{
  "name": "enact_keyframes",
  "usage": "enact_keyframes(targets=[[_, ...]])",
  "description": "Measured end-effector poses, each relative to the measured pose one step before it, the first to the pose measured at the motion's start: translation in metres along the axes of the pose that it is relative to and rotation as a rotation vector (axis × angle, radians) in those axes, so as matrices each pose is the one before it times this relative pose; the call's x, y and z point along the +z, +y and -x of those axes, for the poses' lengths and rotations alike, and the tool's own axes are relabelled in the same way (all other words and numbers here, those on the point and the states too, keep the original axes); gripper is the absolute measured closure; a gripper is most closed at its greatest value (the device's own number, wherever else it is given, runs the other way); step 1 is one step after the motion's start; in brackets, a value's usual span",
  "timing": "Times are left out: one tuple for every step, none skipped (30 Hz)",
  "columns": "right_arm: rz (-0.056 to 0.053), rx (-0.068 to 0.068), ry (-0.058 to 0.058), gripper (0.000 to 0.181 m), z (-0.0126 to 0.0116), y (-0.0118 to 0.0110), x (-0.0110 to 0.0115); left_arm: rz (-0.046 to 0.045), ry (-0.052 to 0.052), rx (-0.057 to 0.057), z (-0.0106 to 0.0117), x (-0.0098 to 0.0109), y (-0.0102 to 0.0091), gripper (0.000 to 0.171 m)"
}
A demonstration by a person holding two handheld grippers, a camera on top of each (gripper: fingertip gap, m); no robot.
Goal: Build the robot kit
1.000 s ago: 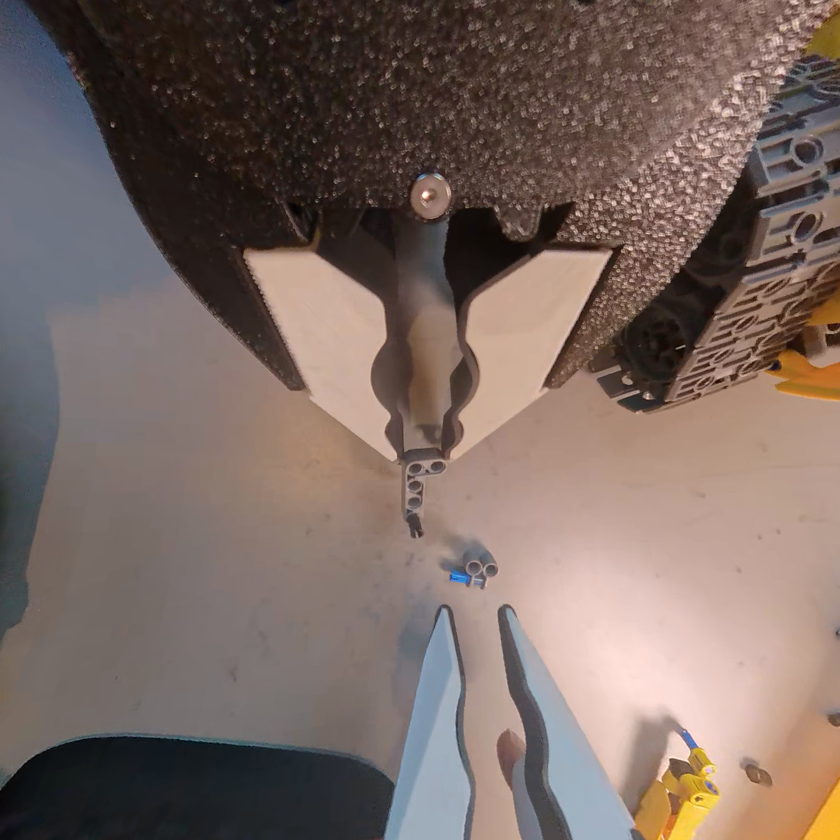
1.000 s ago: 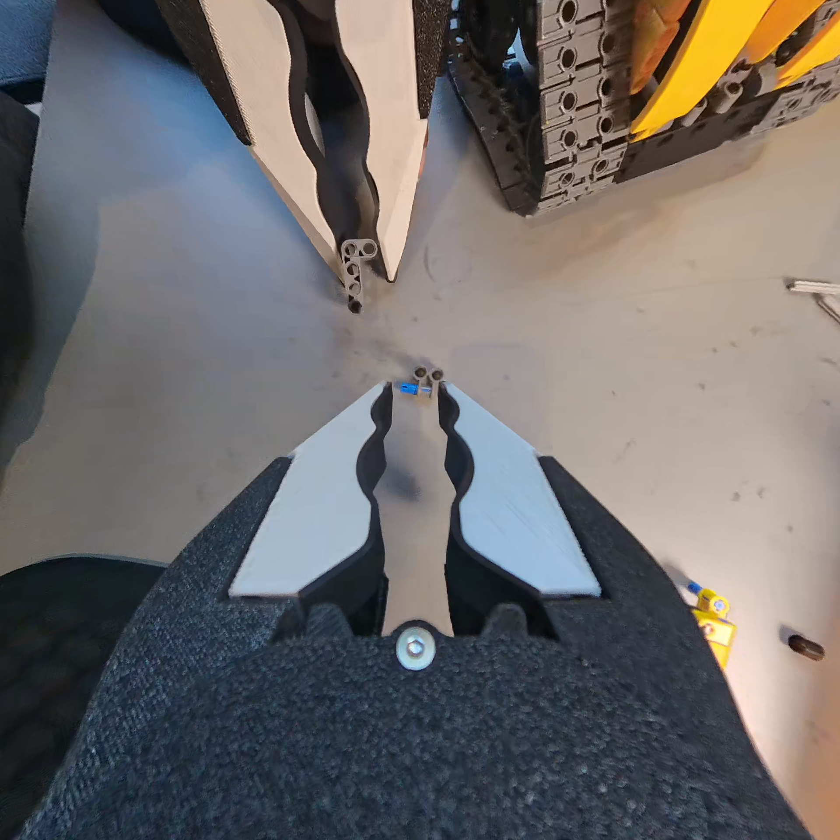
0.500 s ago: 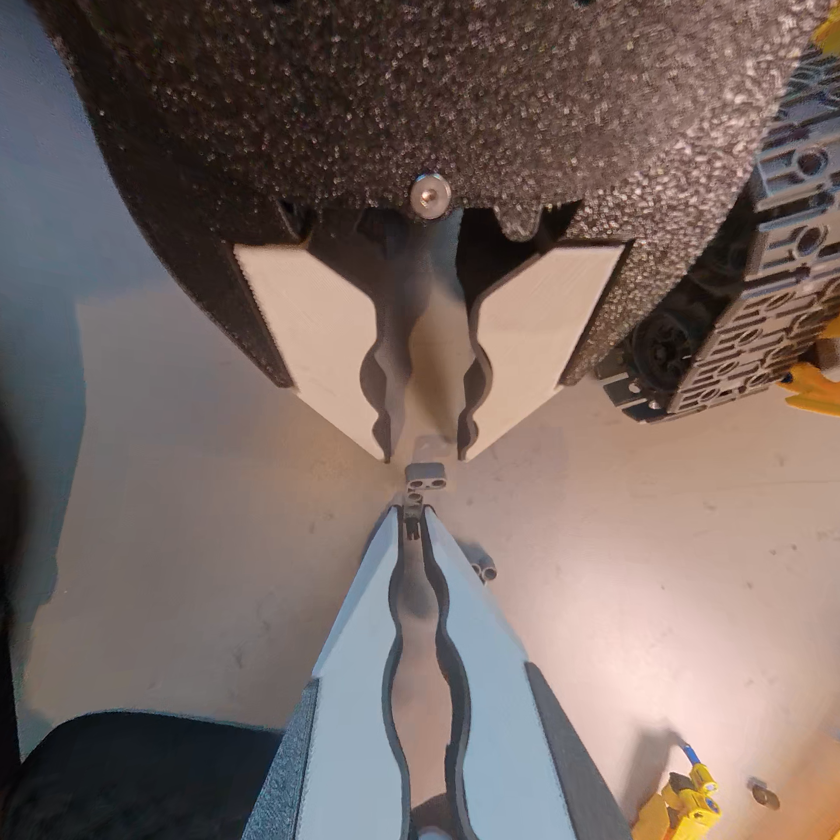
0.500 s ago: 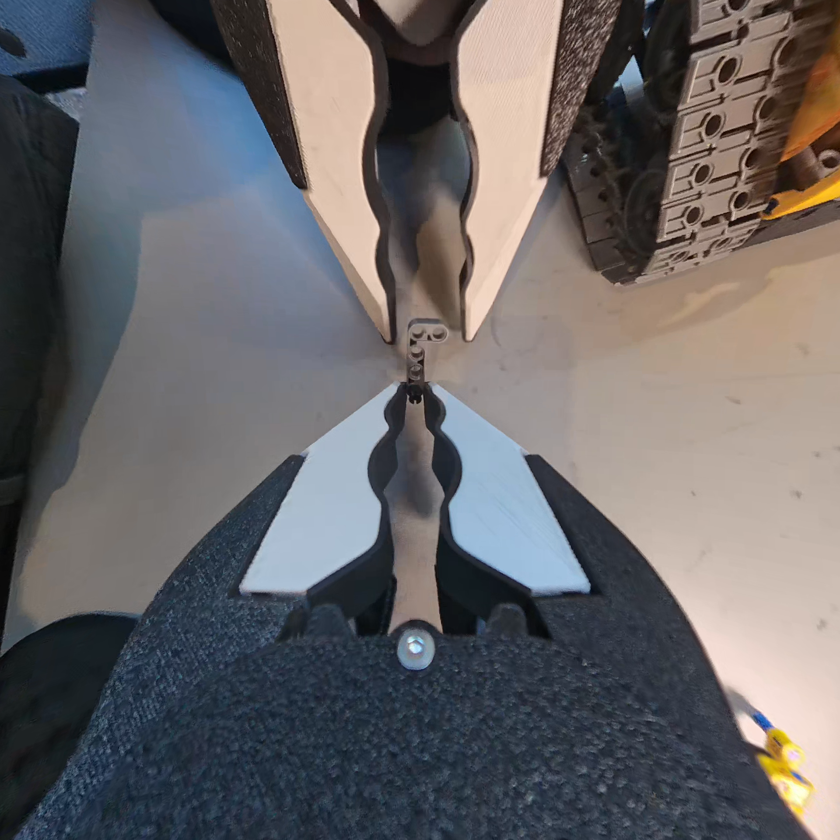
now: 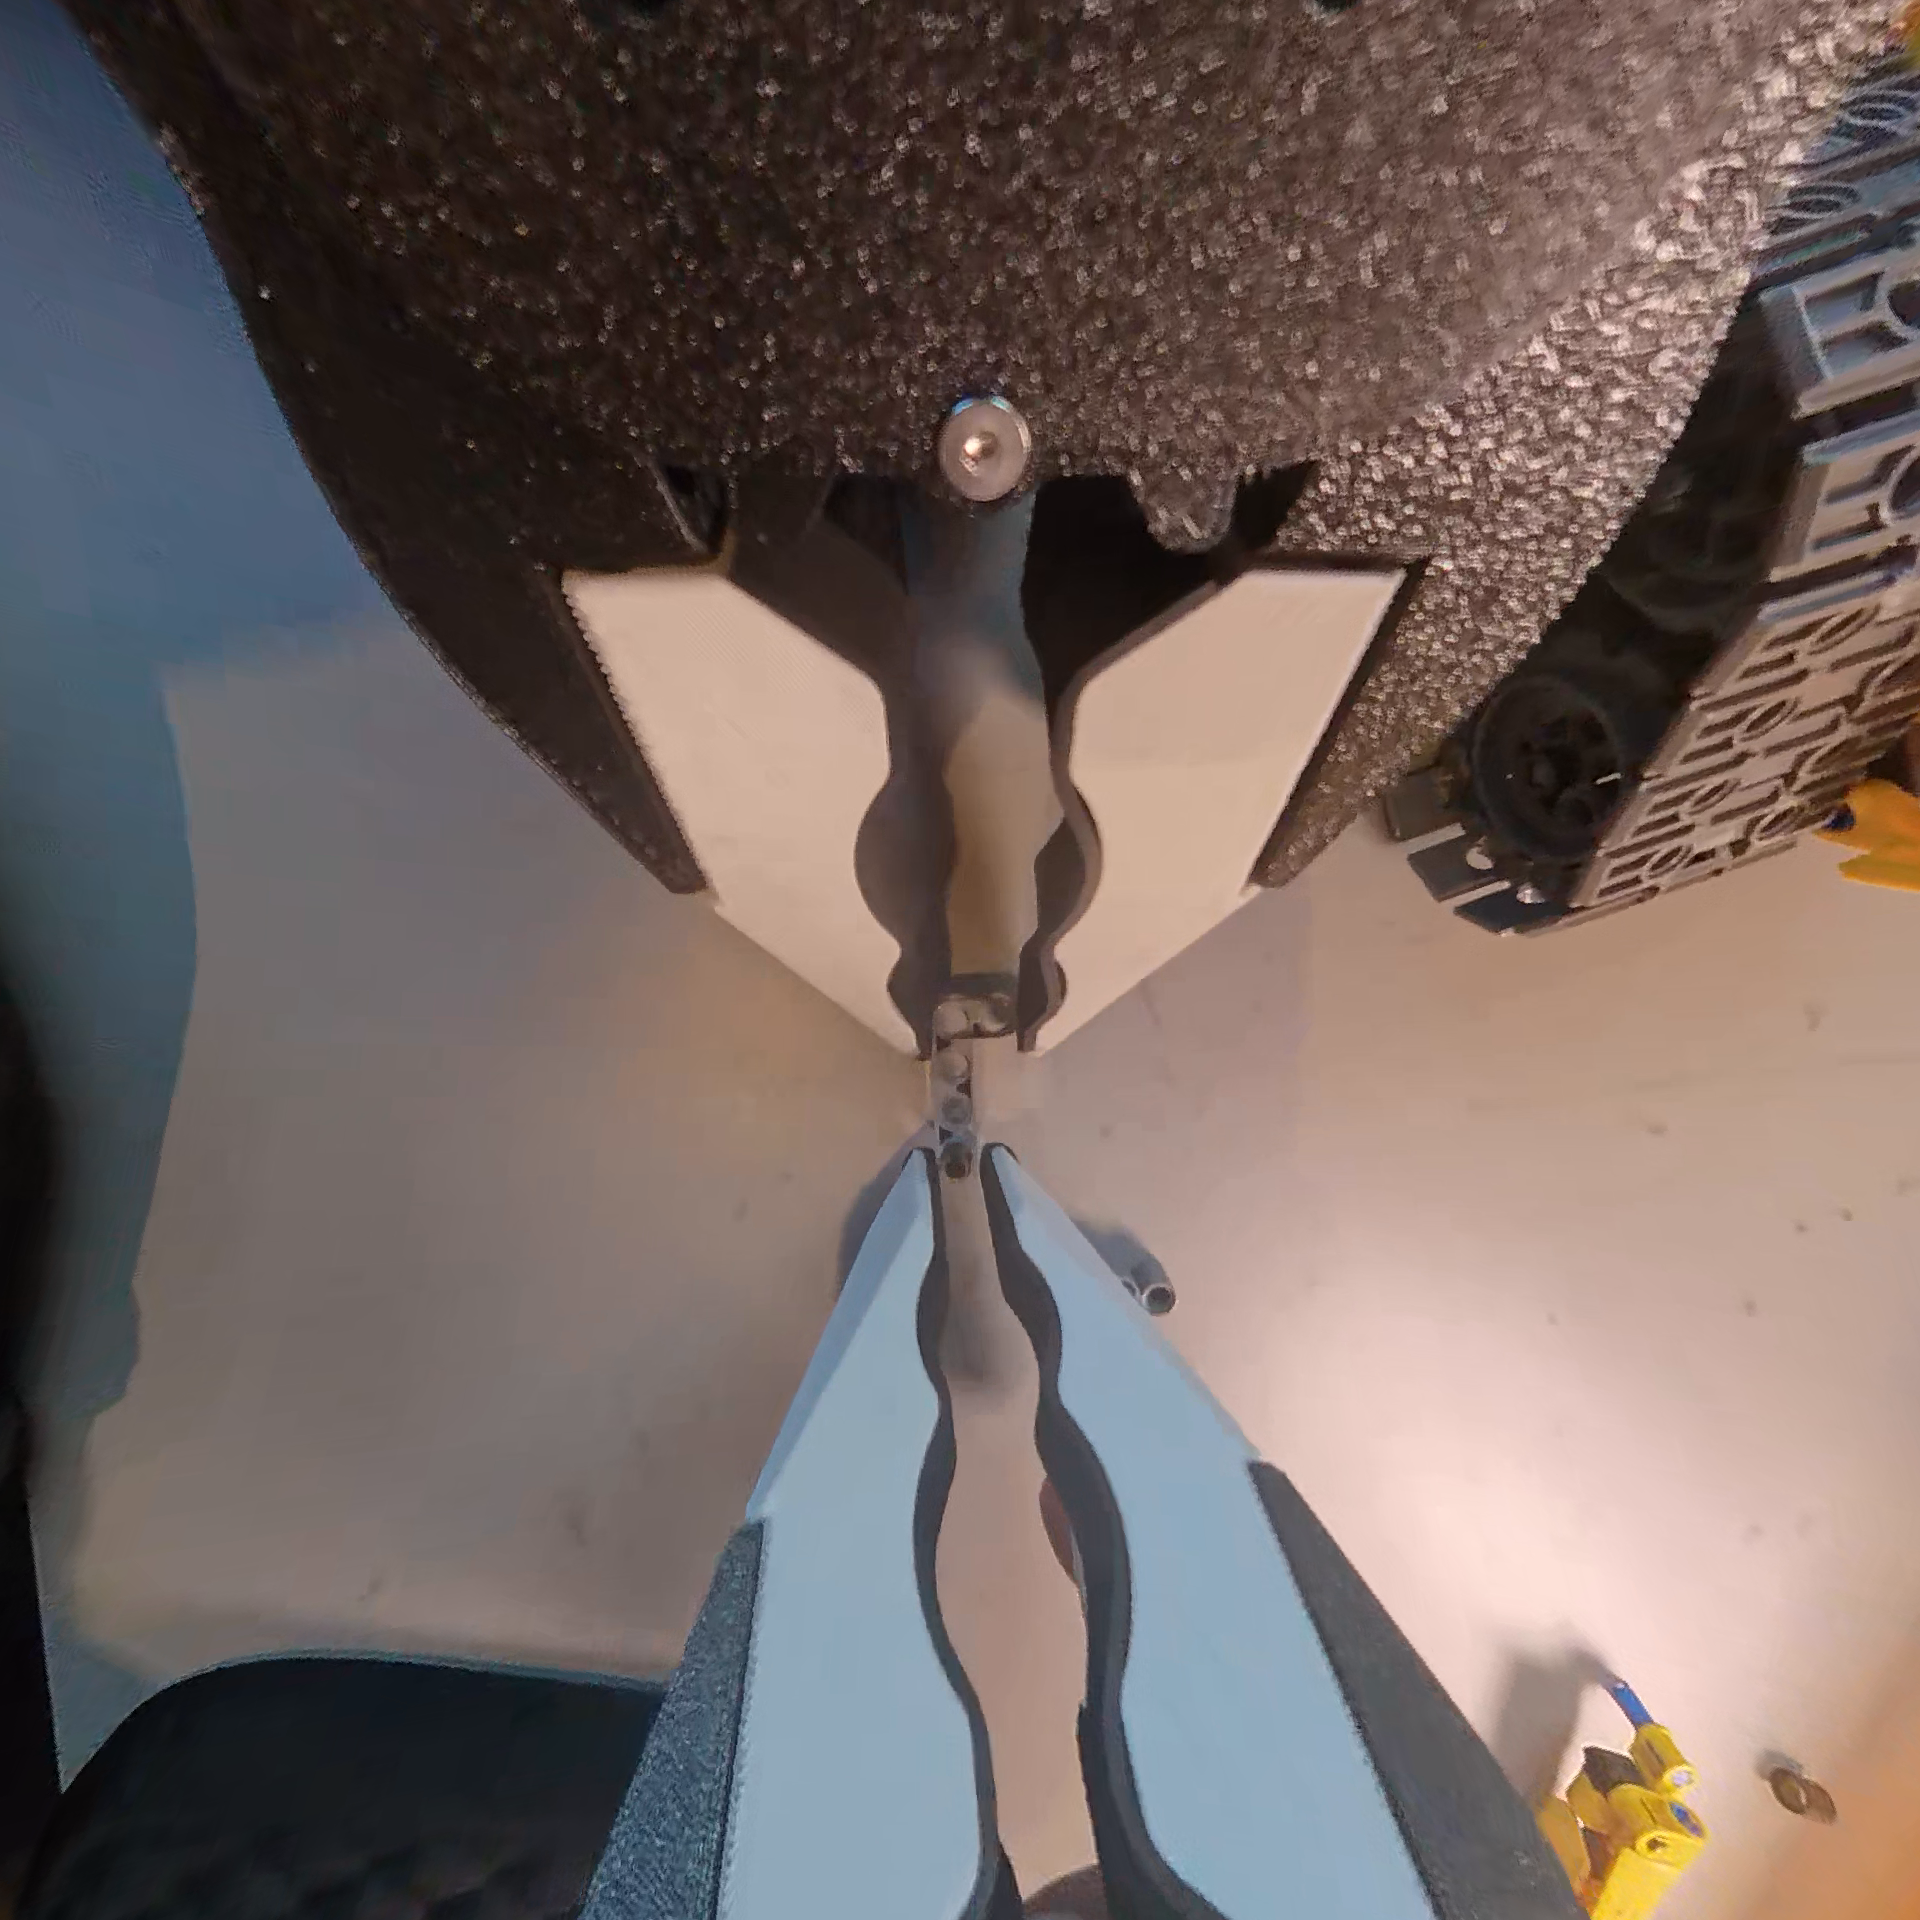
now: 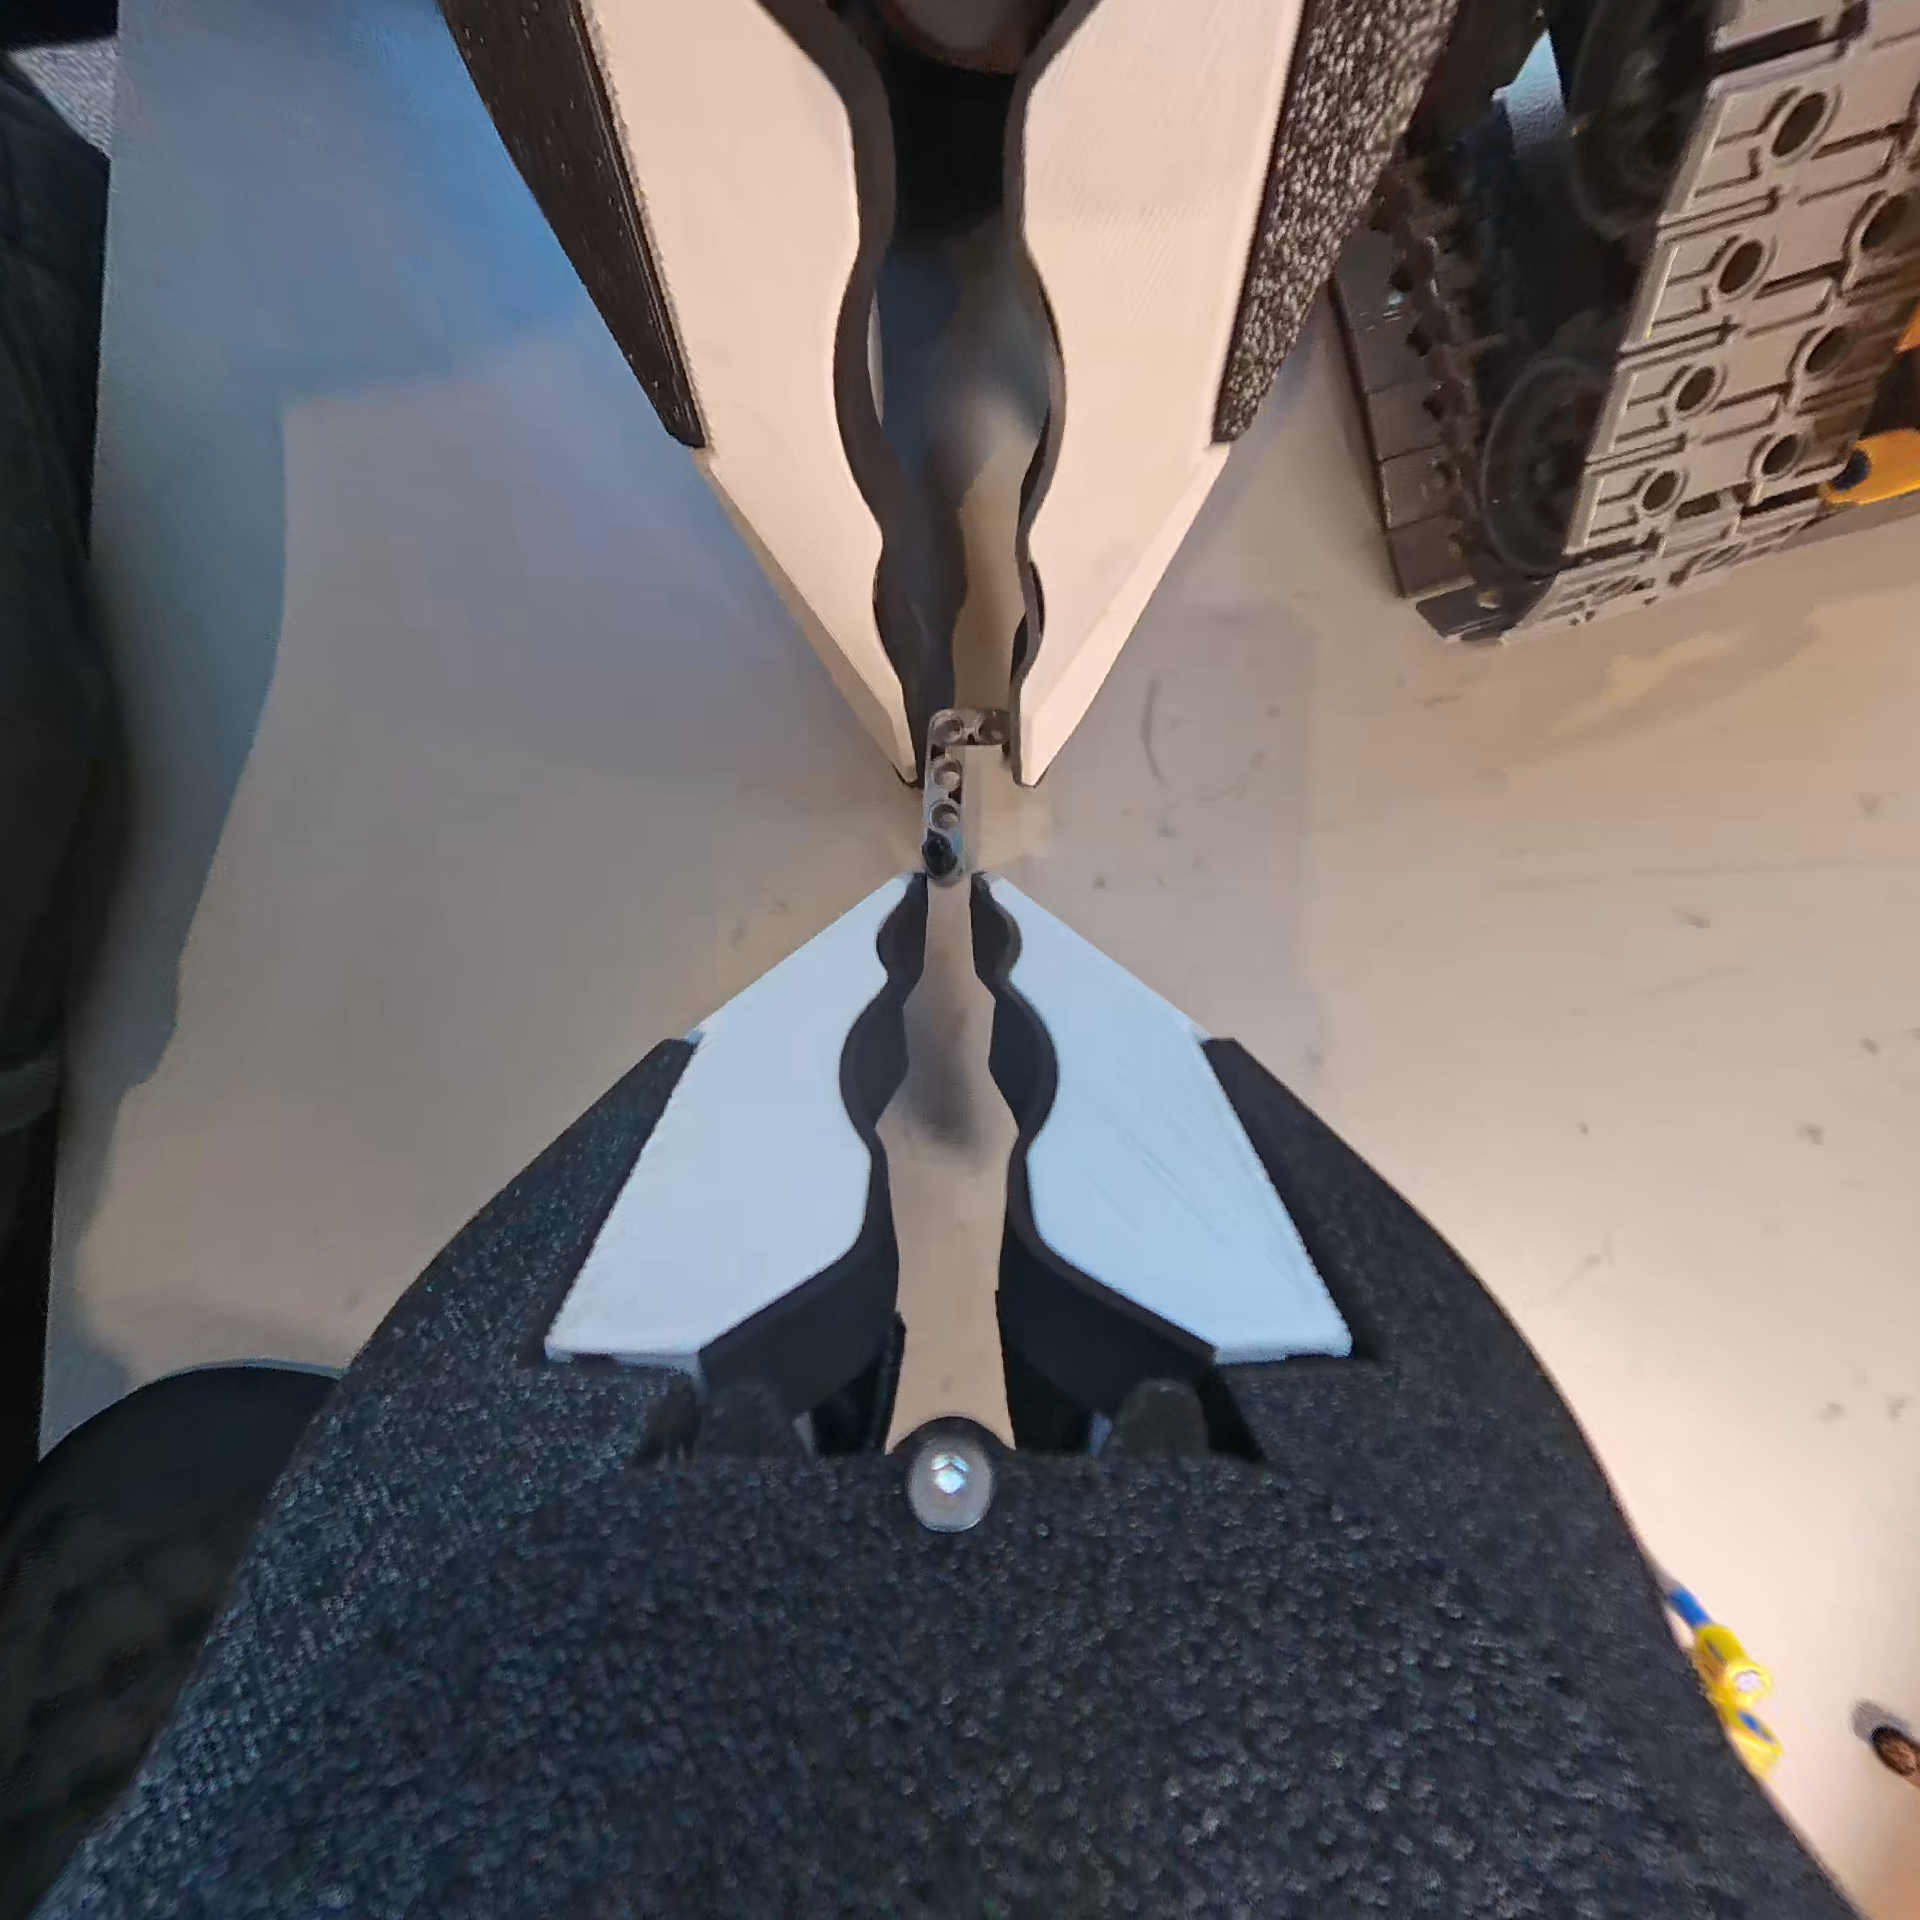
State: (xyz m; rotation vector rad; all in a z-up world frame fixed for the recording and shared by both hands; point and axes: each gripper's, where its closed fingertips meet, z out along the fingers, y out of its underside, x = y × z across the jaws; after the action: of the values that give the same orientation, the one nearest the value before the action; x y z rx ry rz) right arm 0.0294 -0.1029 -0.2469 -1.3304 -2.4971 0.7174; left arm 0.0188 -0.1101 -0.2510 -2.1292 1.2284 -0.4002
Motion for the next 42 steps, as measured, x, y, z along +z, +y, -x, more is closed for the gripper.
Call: enact_keyframes(targets=[[-0.0095, 0.0037, 0.0072, 0.172, -0.00055, 0.00082, -0.00016, -0.00014, 0.0014, -0.0015, -0.00011, 0.00001, 0.00014, 0.156], [-0.0082, 0.0168, -0.0042, 0.170, 0.00047, 0.00095, -0.00089, -0.00049, 0.0013, -0.0023, -0.00007, 0.00000, -0.00001, 0.156], [-0.0104, 0.0243, -0.0098, 0.168, 0.00035, 0.00083, -0.00241, -0.00004, 0.0013, -0.0037, 0.00024, -0.00008, 0.00014, 0.156], [-0.0167, 0.0213, -0.0002, 0.167, -0.00181, 0.00044, -0.00433, 0.00014, 0.0027, -0.0036, -0.00003, -0.00014, 0.00020, 0.155], [-0.0177, 0.0156, 0.0074, 0.166, -0.00353, 0.00056, -0.00568, 0.00075, 0.0029, -0.0032, -0.00011, -0.00029, 0.00025, 0.154], [-0.0109, 0.0156, 0.0162, 0.166, -0.00545, 0.00173, -0.00601, 0.00163, 0.0028, -0.0033, 0.00004, -0.00037, 0.00040, 0.154], [0.0010, 0.0138, 0.0210, 0.165, -0.00672, 0.00381, -0.00502, 0.00131, 0.0042, -0.0039, -0.00014, -0.00041, 0.00042, 0.153], [0.0117, 0.0157, 0.0185, 0.164, -0.00649, 0.00570, -0.00320, 0.00047, 0.0033, -0.0039, -0.00005, -0.00013, 0.00020, 0.153], [0.0140, 0.0167, 0.0137, 0.163, -0.00528, 0.00572, -0.00119, 0.00050, 0.0028, -0.0023, -0.00023, -0.00013, 0.00019, 0.152], [0.0046, 0.0124, 0.0092, 0.163, -0.00335, 0.00367, 0.00026, 0.00073, 0.0017, 0.0000, -0.00018, -0.00018, 0.00010, 0.152], [-0.0013, 0.0113, -0.0001, 0.162, -0.00066, 0.00200, 0.00133, 0.00132, 0.0012, 0.0007, -0.00019, -0.00035, 0.00033, 0.151], [-0.0058, 0.0096, 0.0003, 0.161, 0.00005, 0.00043, 0.00195, -0.00207, 0.0030, -0.0005, -0.00036, -0.00058, -0.00022, 0.150], [-0.0077, 0.0082, 0.0054, 0.159, -0.00051, -0.00044, 0.00237, -0.00830, 0.0029, -0.0037, 0.00011, -0.00102, -0.00115, 0.150], [-0.0043, 0.0060, 0.0030, 0.158, -0.00010, -0.00042, 0.00234, -0.01196, 0.0020, -0.0064, 0.00045, -0.00152, -0.00173, 0.149], [-0.0017, 0.0026, 0.0010, 0.157, 0.00034, -0.00036, 0.00239, -0.01205, 0.0043, -0.0081, 0.00022, -0.00175, -0.00153, 0.149], [-0.0006, -0.0027, 0.0010, 0.157, 0.00039, -0.00032, 0.00183, -0.01028, 0.0034, -0.0090, 0.00047, -0.00149, -0.00130, 0.149], [-0.0046, -0.0076, 0.0088, 0.159, -0.00093, -0.00091, 0.00055, -0.00816, 0.0000, -0.0073, 0.00094, -0.00101, -0.00097, 0.149], [0.0040, -0.0052, 0.0048, 0.162, -0.00071, 0.00047, 0.00003, -0.00509, -0.0035, -0.0042, 0.00103, -0.00055, -0.00052, 0.149], [0.0044, -0.0011, -0.0016, 0.162, 0.00017, 0.00037, -0.00026, -0.00317, -0.0035, 0.0003, 0.00071, -0.00023, -0.00042, 0.149], [-0.0001, -0.0008, 0.0000, 0.162, 0.00041, -0.00031, -0.00049, -0.00686, -0.0013, 0.0046, -0.00016, -0.00022, -0.00124, 0.149], [-0.0128, 0.0014, -0.0015, 0.163, 0.00149, -0.00251, -0.00110, -0.01322, -0.0041, 0.0066, -0.00016, -0.00041, -0.00263, 0.150], [-0.0250, 0.0075, -0.0084, 0.163, 0.00311, -0.00485, -0.00180, -0.01911, -0.0062, 0.0075, -0.00009, -0.00071, -0.00378, 0.150], [-0.0318, 0.0092, -0.0061, 0.163, 0.00343, -0.00626, -0.00223, -0.02222, -0.0086, 0.0068, 0.00031, -0.00106, -0.00442, 0.150], [-0.0377, 0.0009, 0.0034, 0.162, 0.00277, -0.00753, -0.00282, -0.02158, -0.0078, 0.0055, 0.00018, -0.00108, -0.00426, 0.151], [-0.0407, -0.0115, 0.0062, 0.163, 0.00306, -0.00825, -0.00340, -0.02215, -0.0070, 0.0060, 0.00021, -0.00125, -0.00420, 0.151], [-0.0460, -0.0247, 0.0064, 0.162, 0.00379, -0.00934, -0.00392, -0.02556, -0.0084, 0.0056, 0.00063, -0.00186, -0.00469, 0.152], [-0.0433, -0.0353, 0.0067, 0.162, 0.00428, -0.00918, -0.00394, -0.03034, -0.0001, -0.0026, -0.00016, -0.00223, -0.00537, 0.154], [-0.0300, -0.0421, 0.0063, 0.162, 0.00434, -0.00739, -0.00330, -0.03746, 0.0132, -0.0174, -0.00112, -0.00274, -0.00634, 0.155], [-0.0243, -0.0487, 0.0164, 0.162, 0.00303, -0.00671, -0.00282, -0.04021, 0.0235, -0.0308, -0.00174, -0.00296, -0.00648, 0.156], [-0.0165, -0.0476, 0.0188, 0.162, 0.00235, -0.00517, -0.00221, -0.03796, 0.0285, -0.0378, -0.00168, -0.00308, -0.00581, 0.156], [-0.0023, -0.0338, 0.0142, 0.163, 0.00210, -0.00304, -0.00147, -0.03113, 0.0368, -0.0393, -0.00260, -0.00274, -0.00469, 0.156], [0.0022, -0.0214, 0.0170, 0.163, 0.00049, -0.00186, -0.00113, -0.02888, 0.0344, -0.0364, -0.00249, -0.00229, -0.00405, 0.155], [0.0018, -0.0150, 0.0153, 0.163, -0.00009, -0.00134, -0.00111, -0.02286, 0.0263, -0.0296, -0.00166, -0.00169, -0.00308, 0.155], [0.0001, -0.0070, 0.0059, 0.163, 0.00050, -0.00135, -0.00108, -0.01633, 0.0194, -0.0177, -0.00159, -0.00085, -0.00221, 0.156], [0.0016, -0.0038, 0.0051, 0.163, 0.00005, -0.00078, -0.00105, -0.00799, 0.0063, -0.0067, -0.00050, -0.00026, -0.00110, 0.156], [0.0013, -0.0078, 0.0089, 0.164, -0.00046, -0.00067, -0.00102, -0.00330, -0.0053, -0.0013, 0.00068, 0.00011, -0.00053, 0.156], [0.0026, -0.0092, 0.0057, 0.164, 0.00017, -0.00038, -0.00073, -0.00260, -0.0041, -0.0068, 0.00082, 0.00011, -0.00041, 0.155], [0.0030, -0.0080, 0.0041, 0.165, 0.00061, -0.00053, -0.00041, -0.00734, 0.0072, -0.0167, -0.00028, -0.00015, -0.00094, 0.155], [0.0069, -0.0102, 0.0067, 0.165, 0.00059, 0.00011, -0.00007, -0.01434, 0.0107, -0.0248, -0.00008, -0.00071, -0.00182, 0.155], [0.0050, -0.0128, 0.0092, 0.165, 0.00026, -0.00024, 0.00001, -0.01477, 0.0110, -0.0256, -0.00011, -0.00076, -0.00188, 0.155], [-0.0030, -0.0097, 0.0061, 0.165, 0.00043, -0.00127, -0.00019, -0.00812, 0.0126, -0.0194, -0.00050, -0.00040, -0.00093, 0.155], [-0.0038, -0.0015, -0.0004, 0.165, 0.00087, -0.00134, -0.00019, -0.00805, 0.0074, -0.0126, -0.00028, -0.00023, -0.00079, 0.156]])
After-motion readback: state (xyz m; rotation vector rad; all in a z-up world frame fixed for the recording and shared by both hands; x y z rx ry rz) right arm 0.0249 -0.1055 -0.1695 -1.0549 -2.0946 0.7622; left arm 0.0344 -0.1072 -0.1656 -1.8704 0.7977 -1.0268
